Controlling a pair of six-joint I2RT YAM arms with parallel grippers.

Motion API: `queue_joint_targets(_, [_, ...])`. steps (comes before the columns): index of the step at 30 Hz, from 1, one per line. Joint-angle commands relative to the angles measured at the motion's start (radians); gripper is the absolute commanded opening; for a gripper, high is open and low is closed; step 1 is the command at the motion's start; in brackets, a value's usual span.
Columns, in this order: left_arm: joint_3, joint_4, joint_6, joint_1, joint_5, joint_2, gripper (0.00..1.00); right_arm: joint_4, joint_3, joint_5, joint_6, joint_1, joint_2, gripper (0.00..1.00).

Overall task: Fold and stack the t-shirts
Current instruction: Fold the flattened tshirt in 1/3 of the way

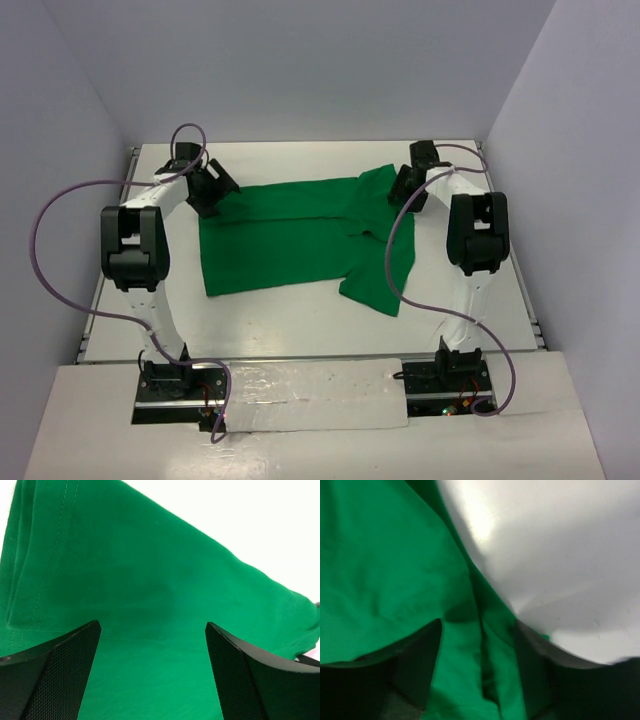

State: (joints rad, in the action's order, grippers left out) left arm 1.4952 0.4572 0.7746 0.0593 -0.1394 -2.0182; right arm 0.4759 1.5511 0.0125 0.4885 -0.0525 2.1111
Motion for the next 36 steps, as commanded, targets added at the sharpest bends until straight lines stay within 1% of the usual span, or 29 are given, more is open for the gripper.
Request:
queue_joint_targets(1, [0.052,0.002,0.005,0.01,-0.009,-0.024,0.94,0.035,0.073,0.029,0.013,-0.001,0.047,0.51])
queue_joint_targets(5, [0.051,-0.003,0.013,0.01,-0.009,-0.042,0.94,0.04,0.088,0.006,0.011,-0.001,0.057,0.37])
queue_joint_targets(7, [0.056,-0.003,0.014,0.008,-0.009,-0.052,0.94,0.047,0.1,0.006,0.007,0.0,0.064,0.35])
queue_joint_targets(8, [0.061,-0.004,0.015,0.006,-0.01,-0.066,0.94,0.053,0.109,0.003,0.006,0.0,0.069,0.32])
queue_joint_targets(11, [0.087,0.002,0.015,-0.003,-0.01,-0.093,0.94,0.056,0.12,-0.005,0.013,0.0,0.074,0.2])
queue_joint_targets(12, [0.106,0.008,0.015,-0.012,-0.011,-0.115,0.94,0.054,0.123,-0.009,0.021,0.0,0.076,0.12])
queue_joint_targets(13, [0.115,0.012,0.015,-0.018,-0.011,-0.128,0.94,0.053,0.126,-0.009,0.028,-0.001,0.078,0.1])
queue_joint_targets(16, [0.135,0.012,0.026,-0.035,0.002,-0.162,0.94,0.052,0.149,-0.027,0.052,0.0,0.097,0.09])
queue_joint_targets(18, [0.162,0.007,0.025,-0.05,-0.007,-0.188,0.94,0.077,0.196,-0.035,0.062,0.0,0.124,0.09])
queue_joint_targets(22, [0.31,0.06,0.016,-0.058,-0.008,-0.268,0.94,0.138,0.327,-0.024,0.062,0.0,0.2,0.09])
queue_joint_targets(23, [0.316,0.068,0.013,-0.058,-0.008,-0.283,0.94,0.148,0.35,-0.022,0.062,0.0,0.215,0.09])
queue_joint_targets(24, [0.367,0.079,0.012,-0.058,-0.012,-0.304,0.94,0.159,0.378,-0.021,0.062,0.001,0.231,0.1])
queue_joint_targets(26, [0.422,0.097,0.012,-0.058,-0.017,-0.326,0.94,0.171,0.411,-0.02,0.054,0.0,0.244,0.19])
queue_joint_targets(27, [0.438,0.106,0.012,-0.058,-0.017,-0.331,0.94,0.17,0.415,-0.018,0.053,0.0,0.244,0.29])
queue_joint_targets(29, [0.453,0.118,0.006,-0.058,-0.019,-0.318,0.94,0.159,0.394,-0.017,0.042,0.0,0.198,0.6])
queue_joint_targets(30, [0.447,0.115,0.004,-0.058,-0.013,-0.288,0.94,0.139,0.373,-0.018,0.042,0.0,0.169,0.69])
queue_joint_targets(31, [0.434,0.105,0.003,-0.058,0.003,-0.232,0.94,0.104,0.318,-0.02,0.042,-0.001,0.093,0.78])
queue_joint_targets(32, [0.415,0.099,0.001,-0.058,0.015,-0.186,0.95,0.09,0.287,-0.035,0.044,0.0,0.033,0.84])
queue_joint_targets(33, [0.401,0.096,-0.002,-0.058,0.027,-0.146,0.95,0.08,0.263,-0.048,0.045,0.0,-0.021,0.88])
queue_joint_targets(36, [0.367,0.113,-0.03,-0.051,0.095,0.002,0.95,0.043,0.132,-0.068,0.045,0.0,-0.231,0.89])
